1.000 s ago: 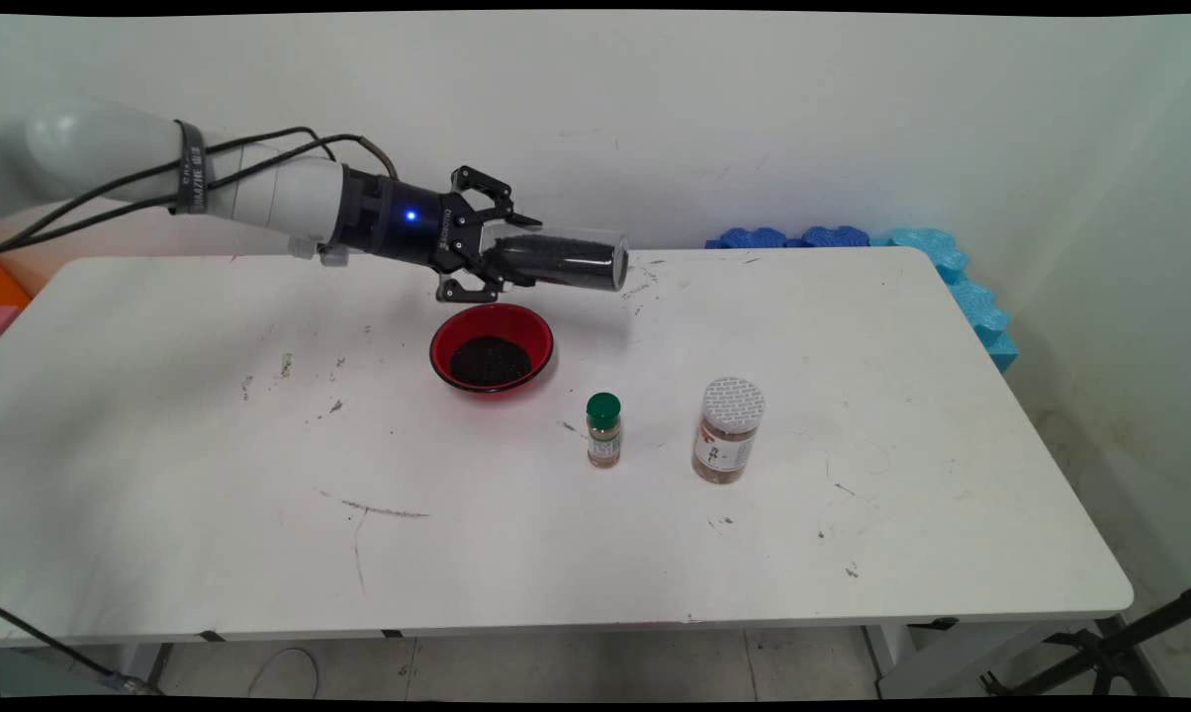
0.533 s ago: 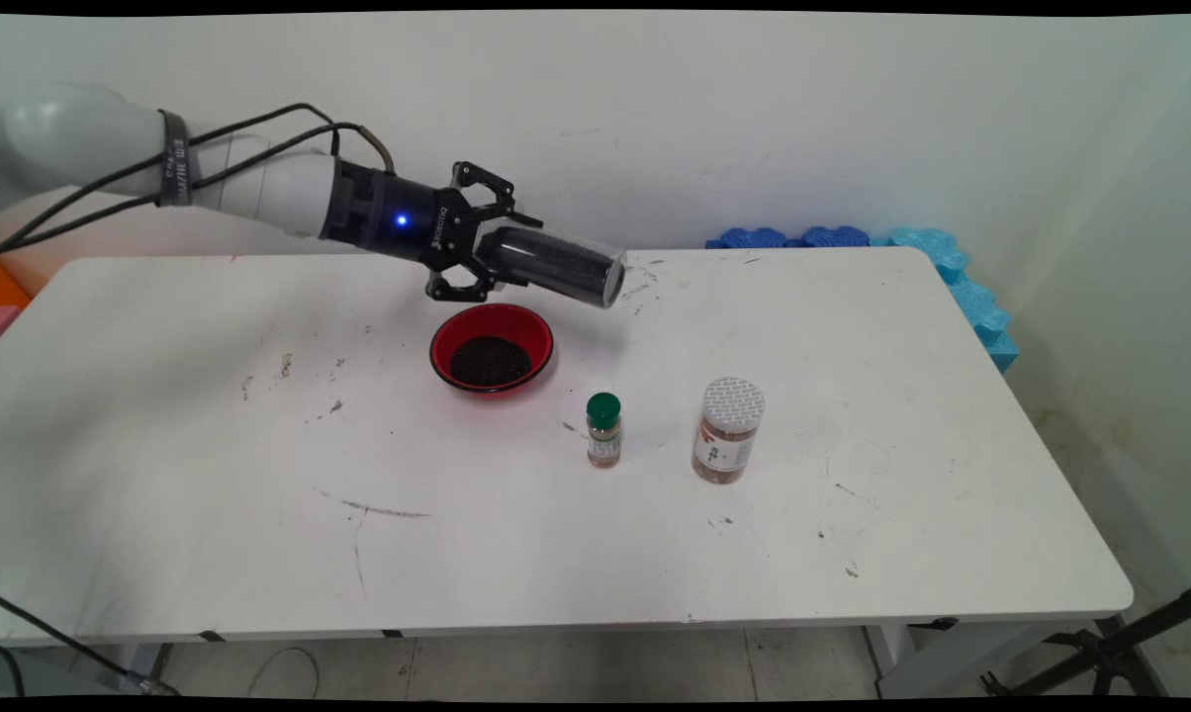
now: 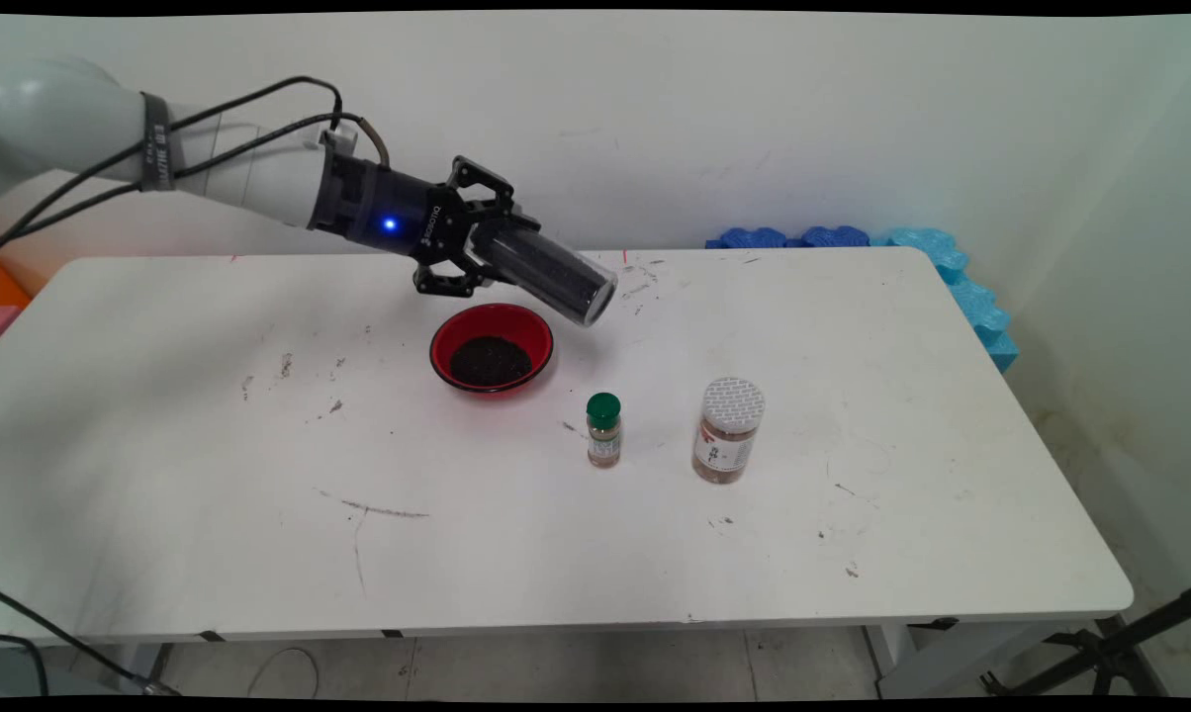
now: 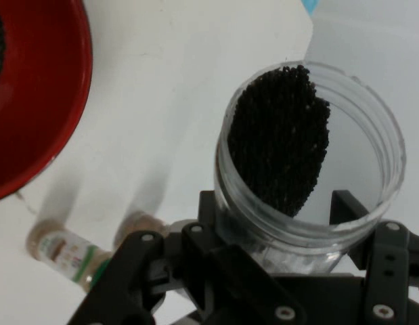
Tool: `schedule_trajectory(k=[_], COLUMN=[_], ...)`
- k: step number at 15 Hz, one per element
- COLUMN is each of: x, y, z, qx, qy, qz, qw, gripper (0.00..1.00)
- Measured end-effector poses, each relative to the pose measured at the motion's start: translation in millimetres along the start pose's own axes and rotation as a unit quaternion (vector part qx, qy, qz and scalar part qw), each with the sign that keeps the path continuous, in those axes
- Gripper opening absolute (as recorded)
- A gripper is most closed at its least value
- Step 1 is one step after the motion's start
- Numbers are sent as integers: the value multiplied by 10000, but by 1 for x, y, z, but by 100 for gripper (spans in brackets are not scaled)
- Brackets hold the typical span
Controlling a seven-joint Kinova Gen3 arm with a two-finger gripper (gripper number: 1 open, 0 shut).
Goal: Pour the black seasoning powder in the red bowl
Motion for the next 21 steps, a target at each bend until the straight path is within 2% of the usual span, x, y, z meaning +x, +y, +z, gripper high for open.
schedule_trajectory(k=[2, 6, 9, 11, 13, 16, 17, 18, 21], x=[-2, -3, -5, -7, -10, -14, -15, -17, -24], y=[4, 12, 19, 26, 33, 40, 41, 43, 48], z=[-4, -11, -15, -18, -21, -26, -27, -28, -32], qx=[60, 152, 164, 141, 111, 119, 116, 111, 62], qy=[7, 53, 88, 121, 133, 124, 115, 100, 56], qz=[420, 1245, 1773, 2213, 2621, 3222, 3333, 3518, 4238], qw=[9991, 9921, 9840, 9750, 9649, 9465, 9427, 9360, 9057], gripper=[0, 0, 0, 0, 0, 0, 0, 0, 0])
